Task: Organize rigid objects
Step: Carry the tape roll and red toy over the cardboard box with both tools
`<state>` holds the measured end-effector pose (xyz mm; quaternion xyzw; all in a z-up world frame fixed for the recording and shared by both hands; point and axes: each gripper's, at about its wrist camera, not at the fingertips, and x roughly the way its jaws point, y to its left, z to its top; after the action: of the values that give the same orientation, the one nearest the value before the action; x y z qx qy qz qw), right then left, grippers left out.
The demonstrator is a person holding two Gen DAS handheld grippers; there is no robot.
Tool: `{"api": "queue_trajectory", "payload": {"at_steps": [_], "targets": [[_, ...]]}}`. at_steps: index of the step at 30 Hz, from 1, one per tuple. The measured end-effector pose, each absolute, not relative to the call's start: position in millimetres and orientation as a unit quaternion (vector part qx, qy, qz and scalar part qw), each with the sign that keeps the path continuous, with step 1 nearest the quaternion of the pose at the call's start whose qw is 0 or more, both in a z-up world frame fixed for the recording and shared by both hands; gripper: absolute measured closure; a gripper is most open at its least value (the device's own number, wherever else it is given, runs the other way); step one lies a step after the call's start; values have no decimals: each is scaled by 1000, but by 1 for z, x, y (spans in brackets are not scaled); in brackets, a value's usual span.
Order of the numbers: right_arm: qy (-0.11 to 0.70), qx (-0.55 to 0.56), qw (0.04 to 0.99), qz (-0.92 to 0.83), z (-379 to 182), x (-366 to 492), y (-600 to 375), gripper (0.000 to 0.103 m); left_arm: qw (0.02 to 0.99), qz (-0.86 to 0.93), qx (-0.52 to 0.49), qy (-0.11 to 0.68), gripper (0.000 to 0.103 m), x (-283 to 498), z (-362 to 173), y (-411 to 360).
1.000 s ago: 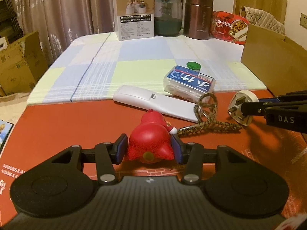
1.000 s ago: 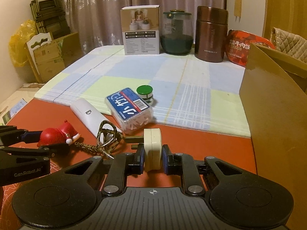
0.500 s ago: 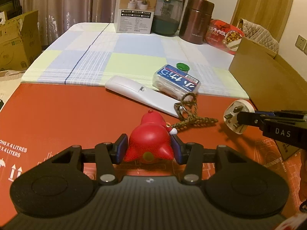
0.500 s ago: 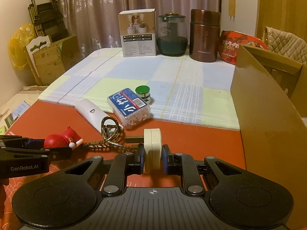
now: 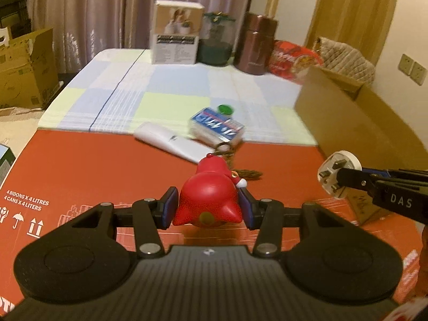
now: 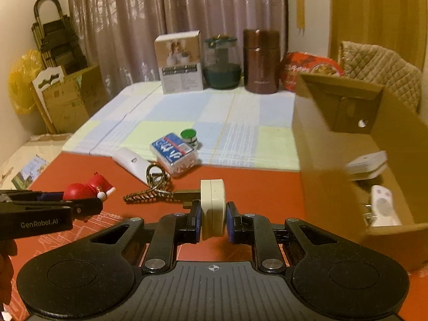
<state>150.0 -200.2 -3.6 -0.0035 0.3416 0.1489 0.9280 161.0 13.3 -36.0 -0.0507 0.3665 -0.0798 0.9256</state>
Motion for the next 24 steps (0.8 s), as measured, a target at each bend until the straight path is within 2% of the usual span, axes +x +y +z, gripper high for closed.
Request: {"api": "queue_trajectory", "payload": {"at_steps": [13, 24], "targets": [[292, 1, 954, 75, 73, 120, -288, 88, 935, -152, -25, 320, 60, 139, 36, -77], [298, 11, 954, 3, 87, 127, -379, 88, 924, -232, 9, 304, 60, 152, 59, -186]]}}
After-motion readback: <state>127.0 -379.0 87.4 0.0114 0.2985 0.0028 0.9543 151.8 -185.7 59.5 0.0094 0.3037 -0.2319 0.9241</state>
